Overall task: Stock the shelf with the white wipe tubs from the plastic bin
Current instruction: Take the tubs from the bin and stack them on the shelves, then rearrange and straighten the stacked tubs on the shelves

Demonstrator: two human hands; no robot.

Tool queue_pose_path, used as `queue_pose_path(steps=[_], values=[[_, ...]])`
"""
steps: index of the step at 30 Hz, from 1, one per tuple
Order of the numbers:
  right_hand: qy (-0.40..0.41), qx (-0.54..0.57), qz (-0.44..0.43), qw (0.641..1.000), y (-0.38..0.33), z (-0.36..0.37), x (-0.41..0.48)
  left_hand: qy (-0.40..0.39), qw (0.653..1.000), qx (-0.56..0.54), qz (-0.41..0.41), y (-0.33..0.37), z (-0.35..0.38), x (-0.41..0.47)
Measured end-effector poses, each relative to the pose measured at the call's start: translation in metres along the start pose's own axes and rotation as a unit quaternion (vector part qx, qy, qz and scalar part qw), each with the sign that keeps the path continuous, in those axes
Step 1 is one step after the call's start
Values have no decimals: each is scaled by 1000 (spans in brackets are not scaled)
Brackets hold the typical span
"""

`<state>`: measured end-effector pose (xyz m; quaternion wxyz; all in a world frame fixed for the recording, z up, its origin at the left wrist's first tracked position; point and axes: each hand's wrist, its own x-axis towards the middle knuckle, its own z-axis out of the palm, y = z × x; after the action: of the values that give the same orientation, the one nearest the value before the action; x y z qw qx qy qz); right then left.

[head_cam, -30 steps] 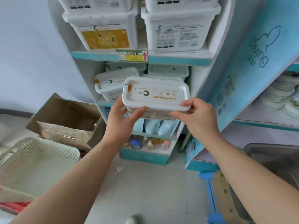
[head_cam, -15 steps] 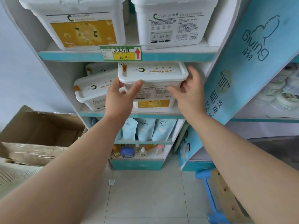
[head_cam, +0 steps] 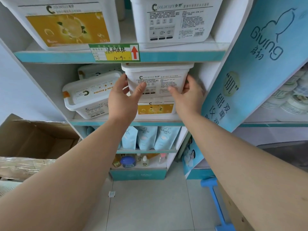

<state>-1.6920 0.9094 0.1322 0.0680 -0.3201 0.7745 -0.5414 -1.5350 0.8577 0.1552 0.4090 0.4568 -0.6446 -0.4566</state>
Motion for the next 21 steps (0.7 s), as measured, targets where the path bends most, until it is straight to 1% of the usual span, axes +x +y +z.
queue_pose_path(steps=[5, 7, 9, 13, 17, 21], values=[[-1, -33, -32, 999, -1, -1, -3, 4, 999, 47, 9, 2, 0, -4], [-17, -48, -44, 998, -4, -4, -6, 0, 998, 56, 5, 7, -2, -8], [-55, -70, -47, 995, -9, -12, -14, -11, 996, 85, 6, 13, -6, -15], [-143, -118, -72, 980, -31, -46, -40, -38, 980, 196, -2, 27, -22, -39], [-215, -161, -179, 947, -74, -93, -60, -33, 958, 283, 30, 69, -43, -69], [-240, -206, -274, 908, -140, -137, -55, 14, 921, 378, 94, 135, -70, -95]])
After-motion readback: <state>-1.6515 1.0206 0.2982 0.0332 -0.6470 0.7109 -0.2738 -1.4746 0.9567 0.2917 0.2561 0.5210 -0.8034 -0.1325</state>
